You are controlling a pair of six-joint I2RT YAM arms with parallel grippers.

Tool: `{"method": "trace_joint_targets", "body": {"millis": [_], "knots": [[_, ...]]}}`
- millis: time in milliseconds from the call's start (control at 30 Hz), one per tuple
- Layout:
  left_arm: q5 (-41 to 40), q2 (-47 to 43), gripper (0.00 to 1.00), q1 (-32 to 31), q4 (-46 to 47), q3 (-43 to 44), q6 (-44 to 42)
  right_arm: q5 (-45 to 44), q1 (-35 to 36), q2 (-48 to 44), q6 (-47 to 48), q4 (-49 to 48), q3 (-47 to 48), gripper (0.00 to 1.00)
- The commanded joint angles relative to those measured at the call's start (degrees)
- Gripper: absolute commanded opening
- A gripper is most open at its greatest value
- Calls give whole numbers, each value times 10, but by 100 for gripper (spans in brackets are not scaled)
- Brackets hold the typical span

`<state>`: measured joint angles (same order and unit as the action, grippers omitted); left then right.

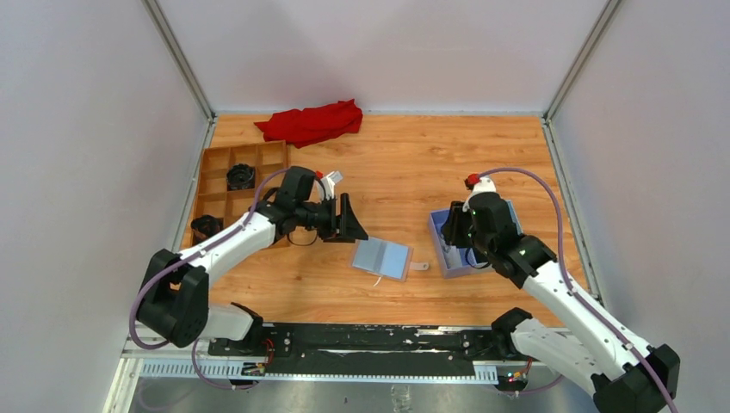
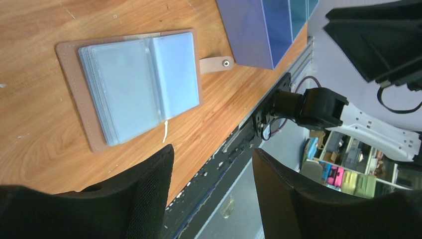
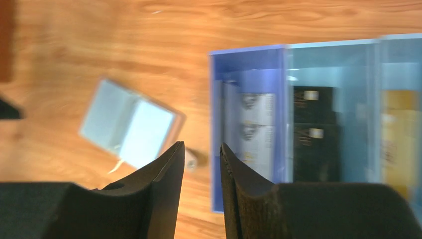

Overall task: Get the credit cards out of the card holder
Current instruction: Place the credit card in the storage box, then remove the credit card from the card holder.

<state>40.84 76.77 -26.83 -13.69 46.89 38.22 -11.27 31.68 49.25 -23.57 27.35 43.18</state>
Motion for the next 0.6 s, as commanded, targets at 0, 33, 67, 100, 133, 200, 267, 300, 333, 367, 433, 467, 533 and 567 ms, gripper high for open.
{"method": "trace_joint_targets", "body": {"millis": [0,33,67,100,133,200,267,300,333,367,433,467,533,567], "knots": [[-19,16,62,-19,24,-10,22,201,14,-1,-59,-150,-69,35],[-30,22,63,-25,19,-8,20,222,17,1,-78,-180,-89,34],[-36,29,63,-31,18,-6,20,237,22,9,-95,-210,-107,34],[-39,36,63,-35,20,-5,21,252,25,18,-109,-230,-120,33],[-41,47,63,-38,23,-5,22,263,32,32,-120,-245,-131,33],[-44,63,63,-43,36,-5,29,267,45,61,-133,-260,-138,32],[-46,79,63,-49,50,-4,35,264,54,86,-142,-269,-142,32],[-50,87,62,-51,54,-4,36,261,57,98,-147,-269,-144,32],[-52,94,62,-52,58,-5,38,258,60,107,-151,-286,-145,32],[-53,101,62,-52,60,-6,40,256,61,120,-153,-291,-147,32],[-62,111,62,-51,56,-4,37,250,63,137,-149,-294,-146,33],[-70,113,62,-52,49,-2,32,247,64,144,-148,-294,-146,34],[-91,115,65,-52,30,4,19,246,66,158,-145,-295,-145,34],[-107,115,67,-52,15,8,10,246,67,164,-145,-297,-145,34]]}}
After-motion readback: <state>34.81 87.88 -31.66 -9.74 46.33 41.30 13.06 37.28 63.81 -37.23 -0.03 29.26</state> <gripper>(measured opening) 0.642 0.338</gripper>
